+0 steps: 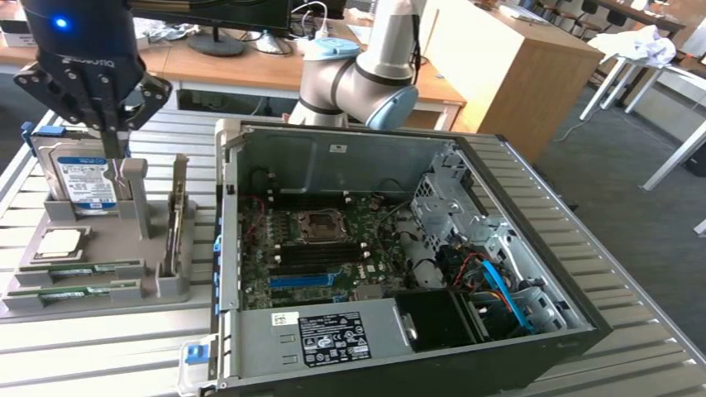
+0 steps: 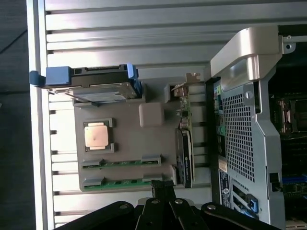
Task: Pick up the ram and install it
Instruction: 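Reach for the ram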
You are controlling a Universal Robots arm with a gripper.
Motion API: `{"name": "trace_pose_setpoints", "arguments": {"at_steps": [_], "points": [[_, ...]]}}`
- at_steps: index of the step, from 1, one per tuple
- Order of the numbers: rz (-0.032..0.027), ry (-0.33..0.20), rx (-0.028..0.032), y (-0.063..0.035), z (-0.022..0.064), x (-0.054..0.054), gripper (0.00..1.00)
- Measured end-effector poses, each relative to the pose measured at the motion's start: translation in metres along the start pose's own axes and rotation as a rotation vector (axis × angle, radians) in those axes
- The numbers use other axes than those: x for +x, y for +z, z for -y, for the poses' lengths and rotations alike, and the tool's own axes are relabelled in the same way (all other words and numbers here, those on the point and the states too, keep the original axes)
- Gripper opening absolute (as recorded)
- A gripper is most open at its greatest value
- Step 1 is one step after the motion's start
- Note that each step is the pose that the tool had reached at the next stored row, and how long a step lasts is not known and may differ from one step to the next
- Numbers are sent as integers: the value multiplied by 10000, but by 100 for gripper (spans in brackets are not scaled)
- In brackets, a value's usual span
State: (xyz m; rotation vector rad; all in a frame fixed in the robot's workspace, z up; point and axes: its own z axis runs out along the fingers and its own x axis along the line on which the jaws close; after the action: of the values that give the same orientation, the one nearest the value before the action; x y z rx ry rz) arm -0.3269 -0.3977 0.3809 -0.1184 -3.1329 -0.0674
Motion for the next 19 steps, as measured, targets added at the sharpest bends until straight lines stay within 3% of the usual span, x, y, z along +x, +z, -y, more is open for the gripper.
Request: {"name": "trace_pose_setpoints", "arguments": {"at_steps": [19], "points": [[-66,3,5,31,19,275,10]]}}
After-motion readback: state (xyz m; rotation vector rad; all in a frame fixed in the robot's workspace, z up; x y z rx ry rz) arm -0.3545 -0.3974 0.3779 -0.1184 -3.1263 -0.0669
